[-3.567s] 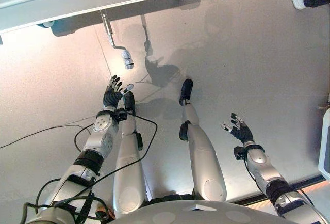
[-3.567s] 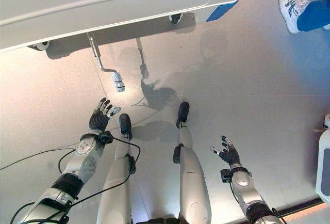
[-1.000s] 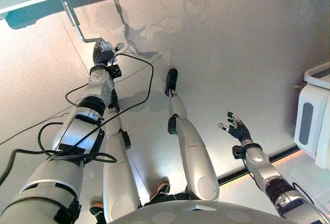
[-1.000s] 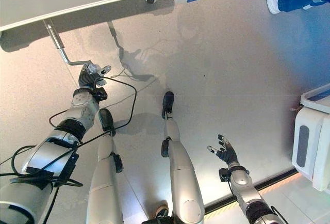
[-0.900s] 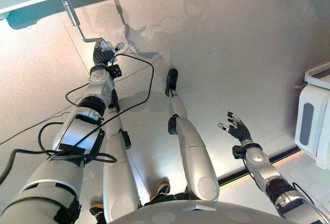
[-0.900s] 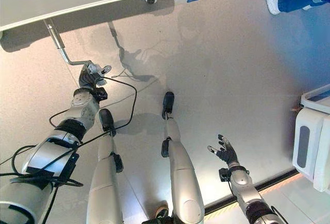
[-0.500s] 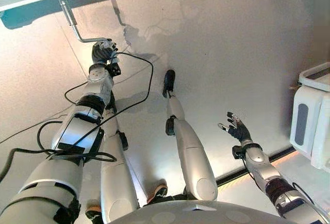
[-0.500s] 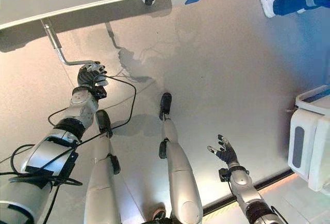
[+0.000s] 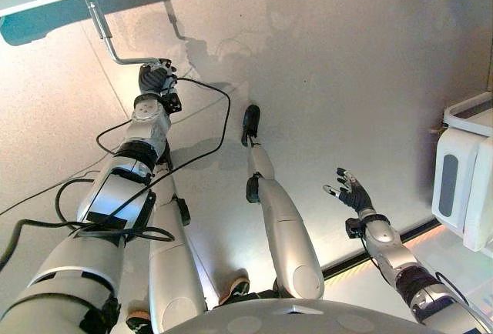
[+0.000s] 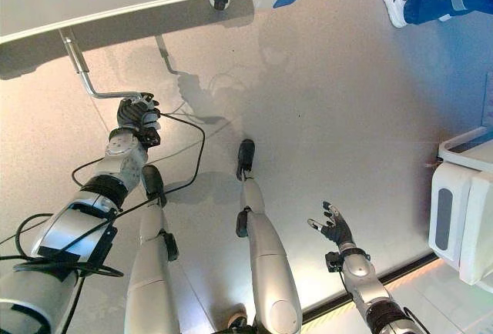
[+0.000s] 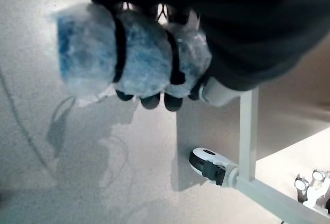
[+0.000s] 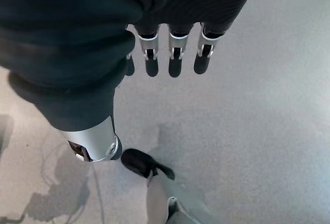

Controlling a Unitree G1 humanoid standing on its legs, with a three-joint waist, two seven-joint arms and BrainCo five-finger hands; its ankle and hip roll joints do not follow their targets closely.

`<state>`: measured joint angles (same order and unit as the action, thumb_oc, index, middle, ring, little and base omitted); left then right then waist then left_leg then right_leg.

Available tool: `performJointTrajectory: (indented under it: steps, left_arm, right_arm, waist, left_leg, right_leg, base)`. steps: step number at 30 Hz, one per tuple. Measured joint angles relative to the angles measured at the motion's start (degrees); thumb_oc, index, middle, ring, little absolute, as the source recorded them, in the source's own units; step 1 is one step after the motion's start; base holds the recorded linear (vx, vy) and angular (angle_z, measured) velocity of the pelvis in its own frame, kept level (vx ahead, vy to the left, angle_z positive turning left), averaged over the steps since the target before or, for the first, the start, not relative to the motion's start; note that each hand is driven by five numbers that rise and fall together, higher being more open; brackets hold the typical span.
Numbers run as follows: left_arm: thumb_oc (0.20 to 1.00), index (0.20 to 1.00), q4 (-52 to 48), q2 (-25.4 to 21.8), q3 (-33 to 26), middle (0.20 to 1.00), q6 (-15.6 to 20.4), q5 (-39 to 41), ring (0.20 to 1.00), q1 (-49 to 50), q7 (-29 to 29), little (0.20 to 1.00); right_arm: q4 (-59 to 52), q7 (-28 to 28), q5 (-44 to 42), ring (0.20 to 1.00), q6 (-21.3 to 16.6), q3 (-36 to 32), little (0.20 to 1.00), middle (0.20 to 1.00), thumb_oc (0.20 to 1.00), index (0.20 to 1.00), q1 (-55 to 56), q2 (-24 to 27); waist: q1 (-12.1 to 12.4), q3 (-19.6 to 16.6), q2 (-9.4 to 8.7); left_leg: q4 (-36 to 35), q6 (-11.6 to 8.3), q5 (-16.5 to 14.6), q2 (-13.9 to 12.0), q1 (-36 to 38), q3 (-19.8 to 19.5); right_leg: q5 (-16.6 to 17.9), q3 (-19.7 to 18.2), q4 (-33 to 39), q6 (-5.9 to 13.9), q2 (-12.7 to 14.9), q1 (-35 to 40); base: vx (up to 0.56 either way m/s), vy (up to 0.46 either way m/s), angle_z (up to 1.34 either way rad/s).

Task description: Raise the hospital bed

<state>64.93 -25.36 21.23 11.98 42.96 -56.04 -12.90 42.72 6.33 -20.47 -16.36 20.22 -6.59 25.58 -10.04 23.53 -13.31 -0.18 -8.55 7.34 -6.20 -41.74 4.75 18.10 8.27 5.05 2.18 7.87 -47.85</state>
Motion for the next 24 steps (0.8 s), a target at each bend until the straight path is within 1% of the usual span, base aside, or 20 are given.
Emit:
performJointTrajectory:
  steps: [11,17,19,21,24]
  left_arm:
    - [0.2,0.2,-0.1,0.0,0.1,0.2,0.0,-1.1,0.2,0.0,0.0,0.2]
    - [0.2,0.2,-0.8,0.1,1.4,0.2,-0.1,-1.6,0.2,0.2,-0.1,0.2]
    - [0.2,0.2,-2.7,0.1,1.9,0.2,-0.1,-1.6,0.2,1.2,-0.5,0.2]
    - [0.2,0.2,-5.5,0.2,2.3,0.2,0.1,-1.7,0.2,3.0,-0.5,0.2]
    - [0.2,0.2,-8.3,0.3,2.4,0.2,0.2,-1.7,0.2,5.3,-0.6,0.2]
  right_arm:
    - [0.0,0.0,0.0,1.0,-0.1,0.1,1.0,1.0,1.0,1.0,0.0,0.0]
    - [-0.3,-0.6,0.0,1.0,-0.2,0.5,1.0,1.0,1.0,1.0,0.0,0.0]
    - [-0.3,-0.7,0.1,1.0,-0.2,0.5,1.0,1.0,1.0,1.0,0.0,0.0]
    - [-0.5,-0.8,0.1,1.0,-0.1,0.6,1.0,1.0,1.0,1.0,0.0,0.0]
    - [-1.5,-0.9,0.2,1.0,-0.1,0.6,1.0,1.0,1.0,1.0,0.1,0.0]
  waist:
    - [0.0,0.0,0.02]
    - [0.2,-0.1,0.24]
    - [0.4,-0.1,0.25]
    - [1.2,-0.3,0.72]
    - [1.4,-0.5,1.09]
  left_leg:
    - [0.0,0.0,0.0,0.0,0.1,0.1]
    - [-0.1,0.0,0.0,0.1,0.7,0.9]
    - [-0.3,0.01,0.0,0.2,1.2,1.4]
    - [-0.6,0.01,0.0,0.2,2.0,1.5]
    - [-1.0,0.01,0.0,0.2,3.2,1.5]
  right_leg:
    - [0.0,-0.1,0.0,0.0,0.0,0.0]
    - [0.2,-0.9,0.0,-0.07,0.0,0.0]
    - [0.3,-1.3,0.0,-0.07,0.0,0.1]
    - [0.3,-1.7,0.0,-0.1,0.0,0.5]
    - [0.3,-1.7,0.0,-0.1,0.0,1.5]
  base:
    - [0.0,0.0,0.0]
    - [0.0,-0.006,-0.02]
    - [0.01,-0.006,-0.09]
    - [0.0,-0.011,-0.08]
    - [0.0,-0.004,-0.02]
